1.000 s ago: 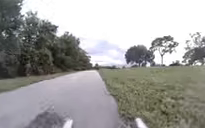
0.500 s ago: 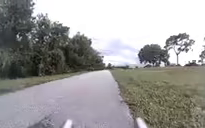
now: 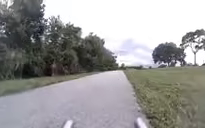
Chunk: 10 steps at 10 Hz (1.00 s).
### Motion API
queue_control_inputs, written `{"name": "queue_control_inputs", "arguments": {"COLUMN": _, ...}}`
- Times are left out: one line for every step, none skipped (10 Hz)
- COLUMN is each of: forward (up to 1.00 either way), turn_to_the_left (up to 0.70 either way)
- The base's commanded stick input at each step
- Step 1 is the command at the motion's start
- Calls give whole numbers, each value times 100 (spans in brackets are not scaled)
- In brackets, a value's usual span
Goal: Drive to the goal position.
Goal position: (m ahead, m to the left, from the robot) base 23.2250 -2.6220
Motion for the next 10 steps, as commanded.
{"name": "queue_control_inputs", "arguments": {"forward": 85, "turn_to_the_left": -34}}
{"name": "queue_control_inputs", "arguments": {"forward": 85, "turn_to_the_left": -20}}
{"name": "queue_control_inputs", "arguments": {"forward": 85, "turn_to_the_left": -2}}
{"name": "queue_control_inputs", "arguments": {"forward": 85, "turn_to_the_left": 0}}
{"name": "queue_control_inputs", "arguments": {"forward": 85, "turn_to_the_left": 0}}
{"name": "queue_control_inputs", "arguments": {"forward": 85, "turn_to_the_left": -10}}
{"name": "queue_control_inputs", "arguments": {"forward": 85, "turn_to_the_left": -34}}
{"name": "queue_control_inputs", "arguments": {"forward": 85, "turn_to_the_left": -34}}
{"name": "queue_control_inputs", "arguments": {"forward": 85, "turn_to_the_left": -34}}
{"name": "queue_control_inputs", "arguments": {"forward": 85, "turn_to_the_left": -34}}
